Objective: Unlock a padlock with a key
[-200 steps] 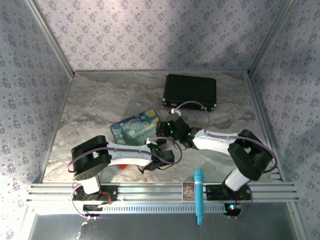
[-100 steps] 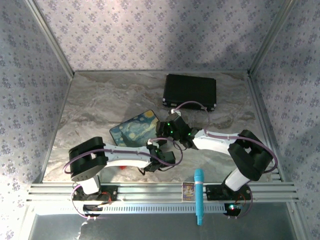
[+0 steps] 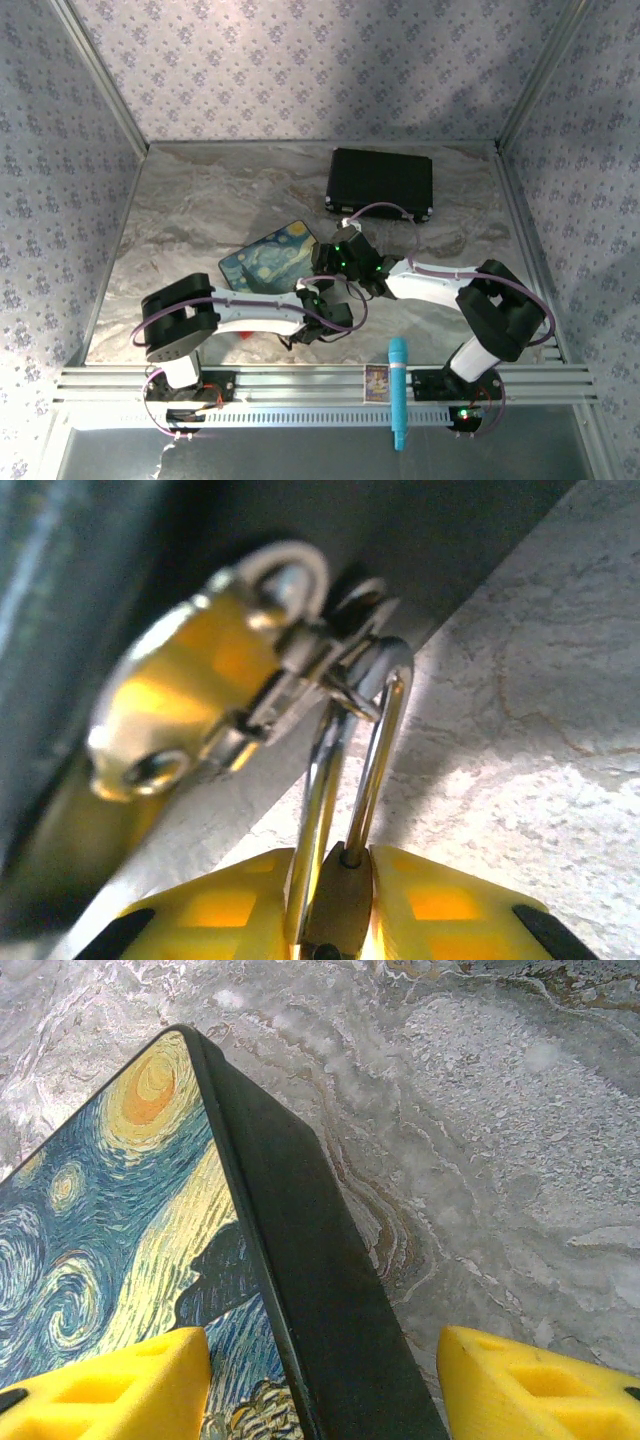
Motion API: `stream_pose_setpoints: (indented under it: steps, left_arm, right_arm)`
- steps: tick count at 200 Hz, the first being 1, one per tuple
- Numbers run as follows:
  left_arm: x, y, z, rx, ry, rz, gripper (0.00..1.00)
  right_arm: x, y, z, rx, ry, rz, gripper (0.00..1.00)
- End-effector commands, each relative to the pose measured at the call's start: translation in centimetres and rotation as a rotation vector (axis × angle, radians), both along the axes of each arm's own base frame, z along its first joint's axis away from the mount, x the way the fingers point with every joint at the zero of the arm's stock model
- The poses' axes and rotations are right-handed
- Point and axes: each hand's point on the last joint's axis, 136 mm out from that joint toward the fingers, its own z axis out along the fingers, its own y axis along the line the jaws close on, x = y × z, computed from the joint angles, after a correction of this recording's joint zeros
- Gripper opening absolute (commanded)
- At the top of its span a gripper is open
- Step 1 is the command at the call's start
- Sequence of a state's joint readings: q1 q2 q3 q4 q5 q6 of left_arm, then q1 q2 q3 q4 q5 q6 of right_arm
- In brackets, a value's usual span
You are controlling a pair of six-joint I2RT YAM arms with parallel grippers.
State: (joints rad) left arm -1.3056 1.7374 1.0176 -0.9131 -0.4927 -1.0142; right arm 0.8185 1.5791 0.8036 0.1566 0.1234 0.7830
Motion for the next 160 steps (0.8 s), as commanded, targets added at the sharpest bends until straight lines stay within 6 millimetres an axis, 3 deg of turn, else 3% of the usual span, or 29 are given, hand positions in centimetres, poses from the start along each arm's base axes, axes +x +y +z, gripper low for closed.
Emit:
stream_pose_setpoints:
  steps: [1, 54, 67, 107, 160]
  left_arm:
    - [-0.1, -0.7, 1.0, -0.032, -0.007, -0.004, 0.24]
    - [-0.4, -0.3, 2.0, -0.066, -0.016, -0.002, 0.28]
    - [-0.5, -0.4, 1.7, -0.085, -0.007, 0.000, 0.24]
    - [-0.7, 0.0, 0.9, -0.038, 0.006, 0.005, 0.27]
    - [-1.7, -0.8, 1.0, -0.106, 0.038, 0.010, 0.26]
  right_arm:
    - [-4.1, -3.9, -7.2, -0.220, 0.213, 0.015, 0.62]
    - [-4.1, -3.6, -7.4, -0.214, 0.216, 0.017, 0.62]
    - [-4.0, -3.5, -7.4, -0.213, 0.217, 0.018, 0.62]
    - [-4.2, -3.6, -7.5, -0.211, 0.222, 0.020, 0.62]
    - [-4.3, -3.8, -7.7, -0.214, 0.222, 0.016, 0.62]
